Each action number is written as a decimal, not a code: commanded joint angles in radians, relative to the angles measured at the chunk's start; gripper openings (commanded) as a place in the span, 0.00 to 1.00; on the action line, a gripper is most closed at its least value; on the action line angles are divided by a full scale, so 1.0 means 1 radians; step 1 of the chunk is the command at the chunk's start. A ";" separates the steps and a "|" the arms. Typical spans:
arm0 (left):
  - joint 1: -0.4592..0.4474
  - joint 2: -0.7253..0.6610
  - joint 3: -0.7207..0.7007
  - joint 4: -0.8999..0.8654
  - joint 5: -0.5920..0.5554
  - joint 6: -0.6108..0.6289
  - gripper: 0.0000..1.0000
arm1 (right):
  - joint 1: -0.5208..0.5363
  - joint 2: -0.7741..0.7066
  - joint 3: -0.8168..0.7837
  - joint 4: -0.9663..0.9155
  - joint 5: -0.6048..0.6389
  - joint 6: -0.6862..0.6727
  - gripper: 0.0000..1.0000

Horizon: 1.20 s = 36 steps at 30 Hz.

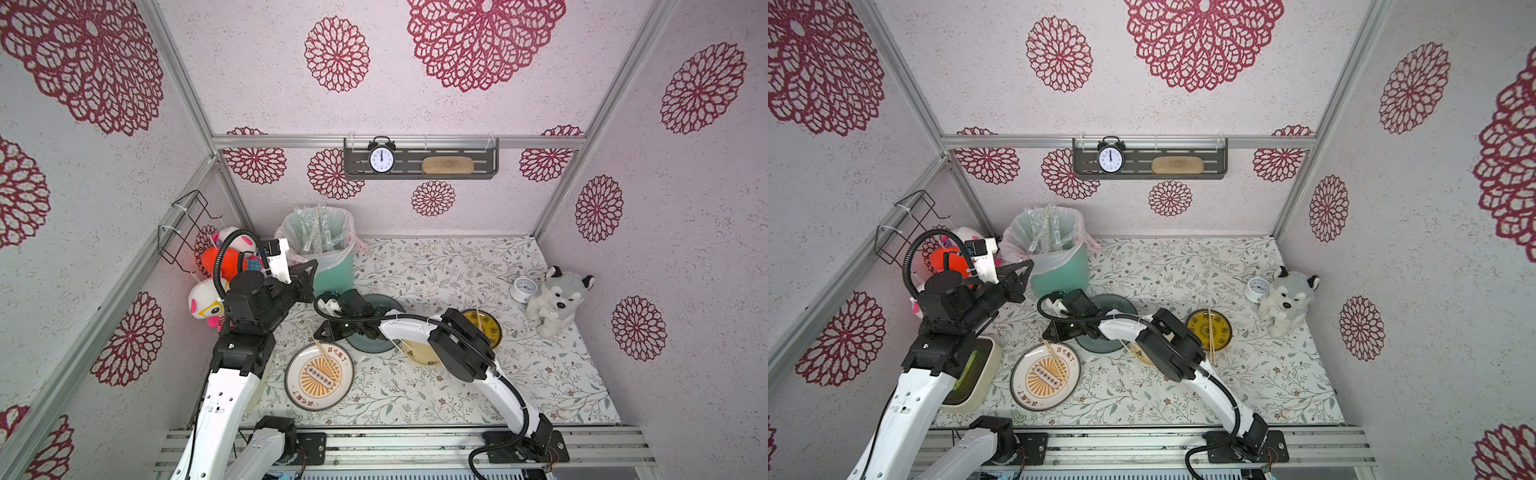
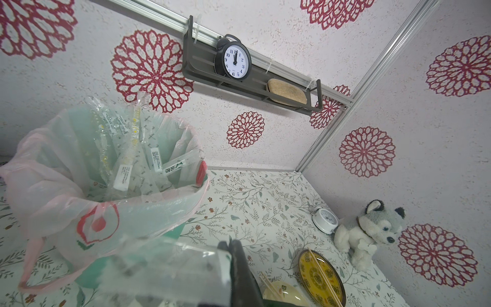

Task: Remove the packaging of disposable chopsticks
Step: Place the disposable chopsticks on the plate, then place the packet bag in the trash bin.

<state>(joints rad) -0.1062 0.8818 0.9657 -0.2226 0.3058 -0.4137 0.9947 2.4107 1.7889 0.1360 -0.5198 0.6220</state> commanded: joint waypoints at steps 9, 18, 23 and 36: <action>0.011 -0.012 0.006 0.018 0.009 0.009 0.00 | 0.002 -0.069 -0.045 0.030 0.018 -0.028 0.15; 0.026 0.068 0.042 -0.008 0.010 -0.019 0.00 | 0.002 -0.183 -0.085 0.039 0.039 -0.115 0.23; 0.026 0.157 0.118 -0.088 -0.055 -0.019 0.00 | 0.019 -0.302 -0.212 0.070 0.098 -0.194 0.29; 0.032 0.695 0.706 -0.329 -0.153 0.054 0.00 | 0.042 -0.734 -0.689 0.241 0.199 -0.272 0.36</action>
<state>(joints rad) -0.0765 1.5345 1.5879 -0.4881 0.1673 -0.3820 1.0351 1.7657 1.1442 0.3130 -0.3660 0.3866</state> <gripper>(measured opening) 0.038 0.358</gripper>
